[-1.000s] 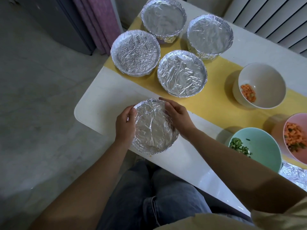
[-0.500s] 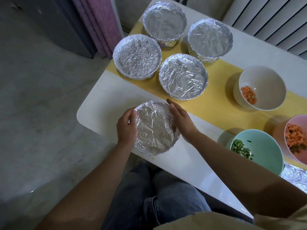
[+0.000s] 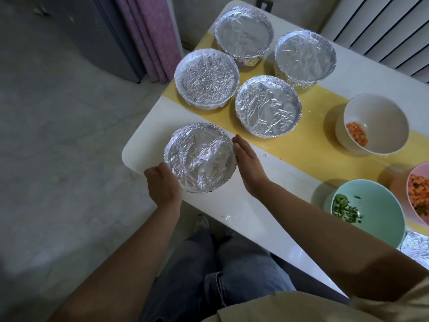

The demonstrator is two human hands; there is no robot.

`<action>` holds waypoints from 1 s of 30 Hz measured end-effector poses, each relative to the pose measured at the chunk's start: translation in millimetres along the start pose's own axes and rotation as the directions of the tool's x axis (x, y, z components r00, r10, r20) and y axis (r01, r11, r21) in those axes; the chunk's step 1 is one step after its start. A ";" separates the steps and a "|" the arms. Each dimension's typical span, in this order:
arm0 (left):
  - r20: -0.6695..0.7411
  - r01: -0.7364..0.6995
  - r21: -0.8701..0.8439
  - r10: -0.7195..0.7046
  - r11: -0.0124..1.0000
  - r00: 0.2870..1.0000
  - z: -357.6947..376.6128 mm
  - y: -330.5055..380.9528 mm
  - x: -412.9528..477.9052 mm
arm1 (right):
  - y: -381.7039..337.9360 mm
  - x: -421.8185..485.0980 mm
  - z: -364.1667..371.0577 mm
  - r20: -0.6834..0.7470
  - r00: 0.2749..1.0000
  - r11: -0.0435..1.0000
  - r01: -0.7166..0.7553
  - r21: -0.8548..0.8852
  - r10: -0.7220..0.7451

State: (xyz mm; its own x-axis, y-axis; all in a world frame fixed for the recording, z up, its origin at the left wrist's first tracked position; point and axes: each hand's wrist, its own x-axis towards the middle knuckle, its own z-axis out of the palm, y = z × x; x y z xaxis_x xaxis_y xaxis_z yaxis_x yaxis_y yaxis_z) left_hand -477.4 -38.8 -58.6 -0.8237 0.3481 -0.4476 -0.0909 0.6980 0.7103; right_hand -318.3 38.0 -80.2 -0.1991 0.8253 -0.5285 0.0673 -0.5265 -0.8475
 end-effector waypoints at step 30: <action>0.230 -0.264 -0.225 0.315 0.938 0.921 6.6 27.5 80.3 | -6.0 18.4 64.9 -0.012 0.993 0.992 0.122 0.026 -0.121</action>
State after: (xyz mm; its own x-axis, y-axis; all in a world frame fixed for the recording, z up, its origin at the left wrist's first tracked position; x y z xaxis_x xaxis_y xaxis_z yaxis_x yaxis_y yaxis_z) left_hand -542.3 12.5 -78.6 -0.6586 0.6840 -0.3136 0.0062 0.4217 0.9067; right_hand -385.8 43.2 -81.6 -0.1937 0.8856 -0.4222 0.0173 -0.4272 -0.9040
